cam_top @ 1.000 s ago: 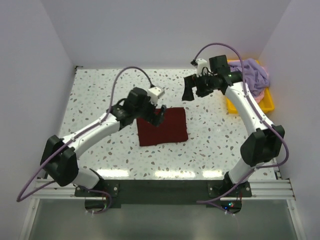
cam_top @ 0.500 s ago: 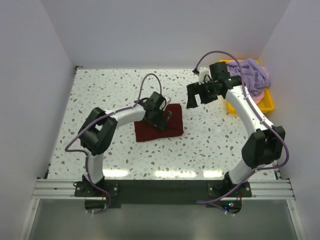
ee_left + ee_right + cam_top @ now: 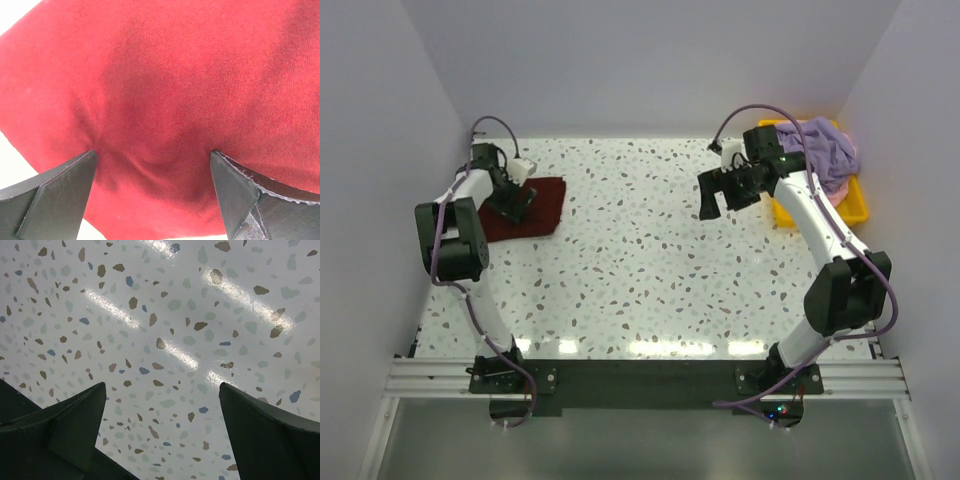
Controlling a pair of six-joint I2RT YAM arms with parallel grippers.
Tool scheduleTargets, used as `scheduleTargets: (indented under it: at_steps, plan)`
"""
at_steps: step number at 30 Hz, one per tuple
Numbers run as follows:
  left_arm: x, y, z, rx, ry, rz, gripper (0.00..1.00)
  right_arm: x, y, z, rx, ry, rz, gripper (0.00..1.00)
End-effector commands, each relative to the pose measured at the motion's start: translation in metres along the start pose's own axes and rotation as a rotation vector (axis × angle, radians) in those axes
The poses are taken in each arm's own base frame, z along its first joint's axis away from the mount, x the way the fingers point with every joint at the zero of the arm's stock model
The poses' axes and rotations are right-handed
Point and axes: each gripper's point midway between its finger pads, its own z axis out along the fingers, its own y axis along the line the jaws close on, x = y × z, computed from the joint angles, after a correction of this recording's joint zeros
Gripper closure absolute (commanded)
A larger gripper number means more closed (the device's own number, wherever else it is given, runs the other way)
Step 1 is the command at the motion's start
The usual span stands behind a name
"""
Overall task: Fold and stack the t-shirts
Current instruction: Neatly place the folded tshirt to the corner
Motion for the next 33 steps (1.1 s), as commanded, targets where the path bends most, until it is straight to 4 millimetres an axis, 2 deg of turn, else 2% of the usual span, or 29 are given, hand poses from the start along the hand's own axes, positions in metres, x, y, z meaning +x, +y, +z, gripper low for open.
scheduleTargets:
  at_steps: [1, 3, 7, 10, 11, 13, 15, 17, 18, 20, 22, 23, 24, 25, 27, 28, 30, 31, 33]
  plan:
    - [0.088, 0.018, 0.032, 0.062, 0.306, 0.292, 0.01, 0.002, -0.001, 0.001, -0.006, 0.015, -0.010, 0.01]
    - [0.089, 0.027, 0.036, 0.067, 0.294, 0.337, 0.01, 0.001, -0.001, 0.001, -0.014, 0.020, -0.011, 0.01]
    - [0.082, 0.025, 0.040, 0.095, 0.244, 0.365, 0.01, 0.002, 0.000, 0.001, -0.017, 0.028, -0.009, 0.01]
    - [0.069, 0.031, 0.034, 0.089, 0.218, 0.309, 0.01, 0.003, 0.000, 0.001, -0.019, 0.037, -0.010, 0.01]
    - [0.058, 0.040, 0.029, 0.057, 0.195, 0.293, 0.01, 0.001, 0.000, -0.001, -0.019, 0.032, -0.014, 0.01]
    - [0.035, 0.049, 0.017, 0.022, 0.126, 0.222, 0.00, 0.001, 0.001, -0.003, -0.024, 0.029, -0.010, 0.01]
    - [0.003, 0.061, -0.012, -0.005, 0.043, 0.158, 0.00, -0.002, 0.003, -0.005, -0.025, 0.019, -0.013, 0.01]
    - [-0.020, 0.062, -0.035, 0.002, -0.038, 0.115, 0.00, -0.003, 0.004, -0.007, -0.025, 0.013, -0.011, 0.01]
    - [-0.031, 0.062, -0.057, -0.006, -0.082, 0.093, 0.00, -0.004, 0.004, -0.008, -0.027, 0.010, -0.009, 0.01]
    - [-0.040, 0.054, -0.083, -0.004, -0.138, 0.068, 0.00, -0.005, 0.007, -0.011, -0.031, 0.000, -0.010, 0.01]
    - [-0.035, 0.042, -0.095, 0.034, -0.147, 0.034, 0.00, -0.006, 0.008, -0.012, -0.036, -0.010, -0.007, 0.01]
    - [-0.024, 0.030, -0.102, 0.062, -0.135, 0.021, 0.00, -0.006, 0.011, -0.013, -0.044, -0.014, -0.002, 0.01]
    - [-0.017, 0.022, -0.104, 0.083, -0.129, 0.003, 0.00, -0.005, 0.012, -0.014, -0.048, -0.017, 0.000, 0.01]
    - [0.000, 0.006, -0.099, 0.135, -0.101, -0.020, 0.00, -0.005, 0.013, -0.014, -0.052, -0.022, 0.000, 0.01]
    - [0.012, -0.006, -0.107, 0.143, -0.106, -0.038, 0.00, -0.004, 0.014, -0.014, -0.054, -0.024, 0.004, 0.01]
    - [0.028, -0.016, -0.099, 0.155, -0.079, -0.051, 0.01, -0.003, 0.014, -0.015, -0.054, -0.026, 0.004, 0.01]
    - [0.037, -0.016, -0.104, 0.112, -0.078, -0.052, 0.02, -0.003, 0.015, -0.016, -0.058, -0.032, 0.002, 0.01]
    - [0.047, -0.019, -0.097, 0.098, -0.069, -0.060, 0.02, -0.002, 0.016, -0.016, -0.063, -0.032, -0.001, 0.01]
    - [0.056, -0.020, -0.095, 0.084, -0.061, -0.081, 0.04, 0.001, 0.018, -0.015, -0.075, -0.028, -0.008, 0.01]
